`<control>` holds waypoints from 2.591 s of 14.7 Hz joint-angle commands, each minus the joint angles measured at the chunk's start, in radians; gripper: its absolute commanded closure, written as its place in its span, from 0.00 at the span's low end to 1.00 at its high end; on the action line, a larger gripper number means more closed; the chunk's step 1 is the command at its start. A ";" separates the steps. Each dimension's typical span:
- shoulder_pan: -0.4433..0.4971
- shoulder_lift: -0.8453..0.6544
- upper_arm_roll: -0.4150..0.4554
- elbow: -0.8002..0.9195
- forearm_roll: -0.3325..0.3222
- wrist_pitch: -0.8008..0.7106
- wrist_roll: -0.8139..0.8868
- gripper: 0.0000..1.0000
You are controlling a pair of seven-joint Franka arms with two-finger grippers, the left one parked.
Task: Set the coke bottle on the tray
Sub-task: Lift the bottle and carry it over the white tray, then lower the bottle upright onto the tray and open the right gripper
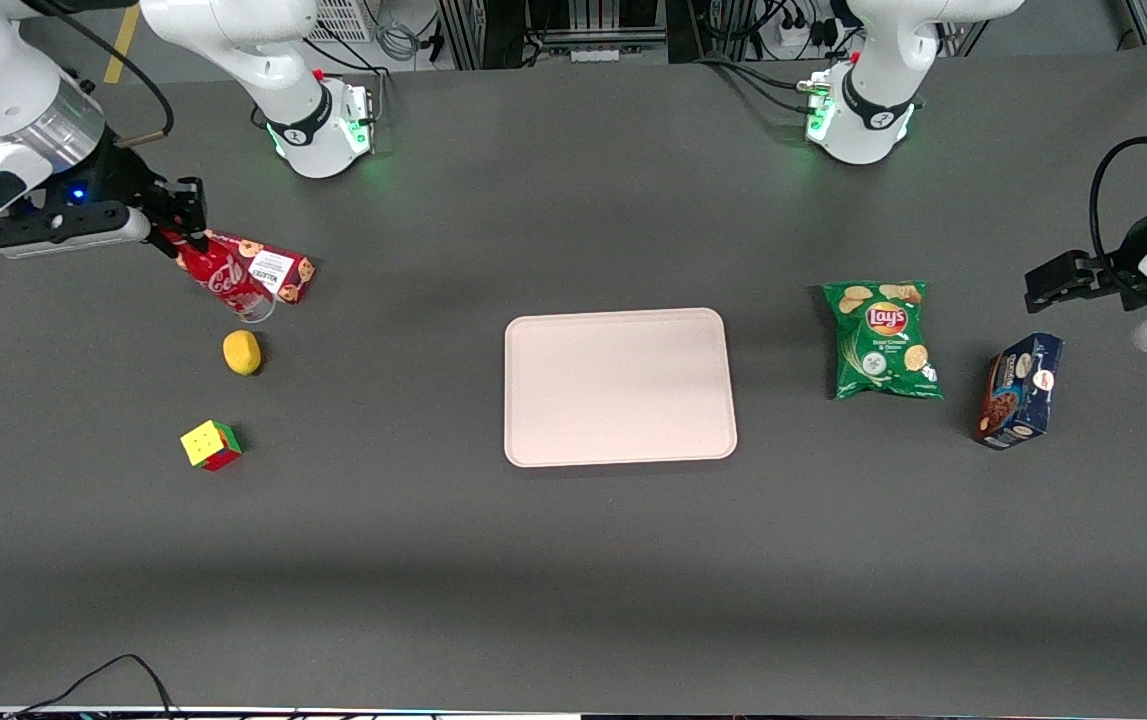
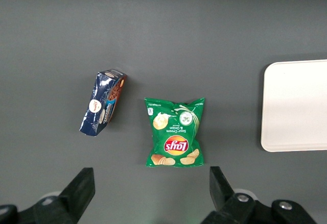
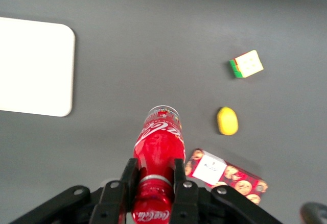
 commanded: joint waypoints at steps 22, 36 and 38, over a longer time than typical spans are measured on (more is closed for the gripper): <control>0.232 0.859 0.394 0.419 -0.335 0.267 0.929 1.00; 0.231 0.908 0.390 0.421 -0.368 0.321 0.938 0.71; 0.231 0.910 0.390 0.420 -0.368 0.322 0.938 0.55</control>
